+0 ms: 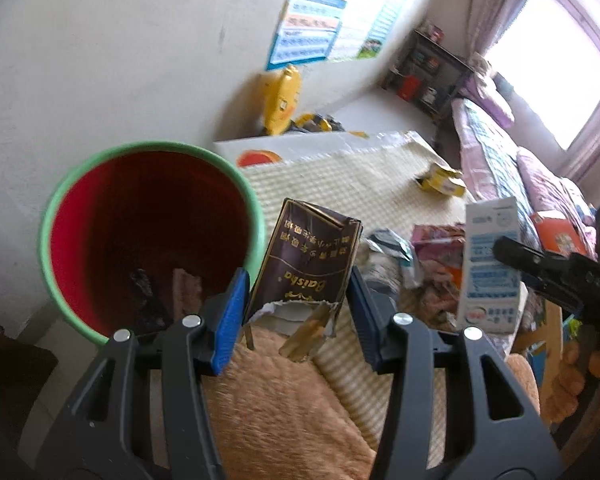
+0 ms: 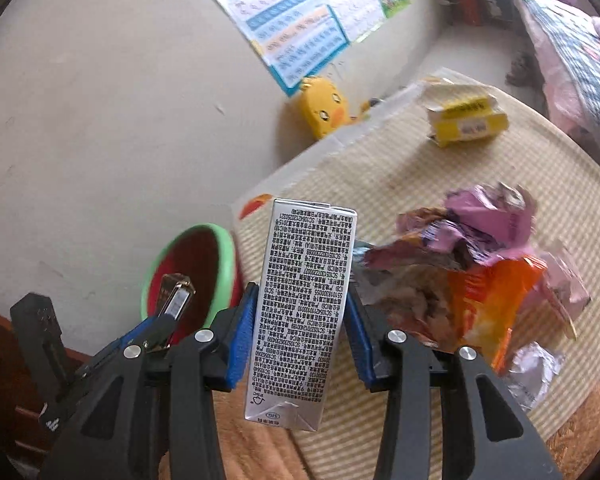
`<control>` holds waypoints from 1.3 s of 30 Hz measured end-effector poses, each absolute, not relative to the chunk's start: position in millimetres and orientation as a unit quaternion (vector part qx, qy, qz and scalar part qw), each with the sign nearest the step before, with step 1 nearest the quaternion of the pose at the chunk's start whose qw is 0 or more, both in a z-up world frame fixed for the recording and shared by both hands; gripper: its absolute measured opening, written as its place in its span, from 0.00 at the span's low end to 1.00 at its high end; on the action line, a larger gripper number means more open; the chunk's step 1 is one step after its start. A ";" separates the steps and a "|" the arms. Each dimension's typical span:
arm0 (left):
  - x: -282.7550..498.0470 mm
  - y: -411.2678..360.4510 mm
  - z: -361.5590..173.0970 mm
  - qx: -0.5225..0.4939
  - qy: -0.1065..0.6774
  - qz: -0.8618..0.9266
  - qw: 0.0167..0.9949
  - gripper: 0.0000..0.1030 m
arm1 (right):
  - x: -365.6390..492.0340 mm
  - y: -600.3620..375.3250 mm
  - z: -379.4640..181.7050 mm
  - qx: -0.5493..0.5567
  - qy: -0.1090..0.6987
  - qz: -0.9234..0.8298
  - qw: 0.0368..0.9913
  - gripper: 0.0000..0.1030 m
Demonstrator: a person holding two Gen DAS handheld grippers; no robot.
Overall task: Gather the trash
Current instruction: 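Carry the packet and carton over the red bin and open both grippers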
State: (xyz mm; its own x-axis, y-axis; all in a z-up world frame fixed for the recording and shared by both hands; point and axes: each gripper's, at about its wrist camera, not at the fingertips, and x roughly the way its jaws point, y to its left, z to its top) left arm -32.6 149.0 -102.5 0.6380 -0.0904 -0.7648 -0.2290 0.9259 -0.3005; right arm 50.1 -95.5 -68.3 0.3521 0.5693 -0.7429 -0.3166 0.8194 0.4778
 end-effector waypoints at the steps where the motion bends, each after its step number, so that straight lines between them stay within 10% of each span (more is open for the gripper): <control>1: -33.8 153.7 -101.4 -0.188 0.422 0.048 0.886 0.46 | 49.8 -89.8 -67.2 0.126 0.498 0.279 0.811 0.39; 30: -57.6 261.7 -111.0 -0.227 0.396 0.200 0.867 0.47 | 62.1 93.5 -63.7 0.082 0.487 0.420 0.761 0.40; 34: -59.0 268.5 -110.3 -0.234 0.388 0.212 0.866 0.67 | 67.9 104.1 -61.1 0.098 0.479 0.423 0.763 0.55; 39: -59.8 266.2 -106.0 -0.234 0.383 0.211 0.868 0.68 | 65.8 90.3 -54.1 0.088 0.465 0.416 0.777 0.58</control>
State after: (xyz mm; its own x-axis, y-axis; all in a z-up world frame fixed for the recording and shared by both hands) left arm -59.8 266.2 -106.0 0.6182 0.1873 -0.7634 -0.5461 0.8009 -0.2457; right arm 65.8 90.3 -54.1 0.2218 0.7278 -0.6490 -0.5643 0.6385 0.5233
